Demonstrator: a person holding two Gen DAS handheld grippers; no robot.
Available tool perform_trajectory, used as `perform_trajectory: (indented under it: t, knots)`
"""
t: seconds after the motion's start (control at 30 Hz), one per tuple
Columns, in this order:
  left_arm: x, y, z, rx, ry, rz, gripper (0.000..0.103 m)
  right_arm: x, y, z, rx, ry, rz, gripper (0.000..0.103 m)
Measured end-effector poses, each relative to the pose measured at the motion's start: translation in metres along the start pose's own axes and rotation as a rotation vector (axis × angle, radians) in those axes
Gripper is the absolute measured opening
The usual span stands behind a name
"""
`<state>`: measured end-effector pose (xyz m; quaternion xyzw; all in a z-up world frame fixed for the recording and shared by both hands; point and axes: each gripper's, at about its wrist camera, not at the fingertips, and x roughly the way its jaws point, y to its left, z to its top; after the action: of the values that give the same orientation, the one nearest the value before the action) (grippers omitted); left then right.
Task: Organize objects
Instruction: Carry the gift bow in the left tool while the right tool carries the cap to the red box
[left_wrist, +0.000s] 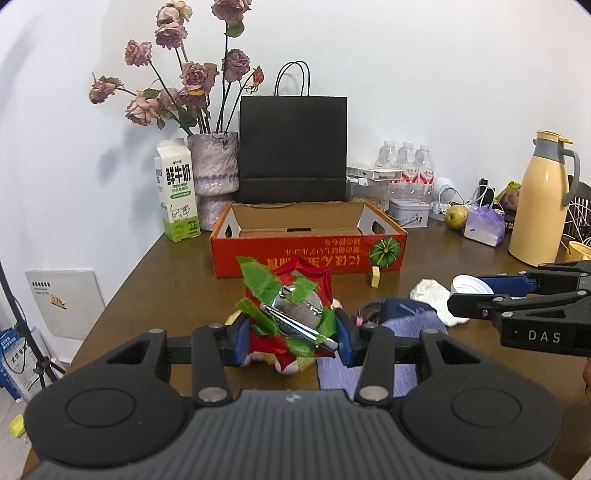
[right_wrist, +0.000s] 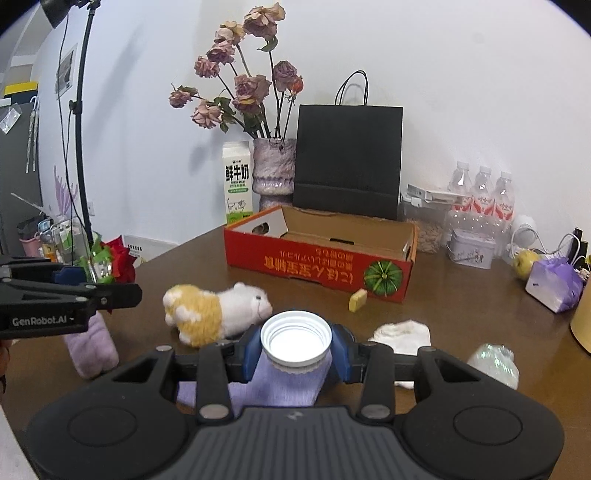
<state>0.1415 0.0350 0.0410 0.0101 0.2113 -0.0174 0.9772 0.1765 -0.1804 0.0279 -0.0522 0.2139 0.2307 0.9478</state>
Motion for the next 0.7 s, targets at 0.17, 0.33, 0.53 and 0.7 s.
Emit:
perform_trajectory:
  t: [0.17,0.33,0.53,0.7]
  knots:
    - [0.014,0.002,0.017,0.006,-0.001,-0.004,0.045,0.015,-0.002,0.018,0.006,-0.014,0.004,0.039]
    - [0.03,0.004,0.031,0.007,0.009,-0.01,0.045,0.034,-0.005,0.034,0.013,-0.017,0.014,0.039]
    - [0.049,0.009,0.05,-0.003,0.017,-0.003,0.045,0.059,-0.01,0.053,0.022,-0.013,0.026,0.039]
    - [0.068,0.013,0.065,-0.01,0.032,0.01,0.045,0.076,-0.017,0.066,0.032,-0.016,0.028,0.039]
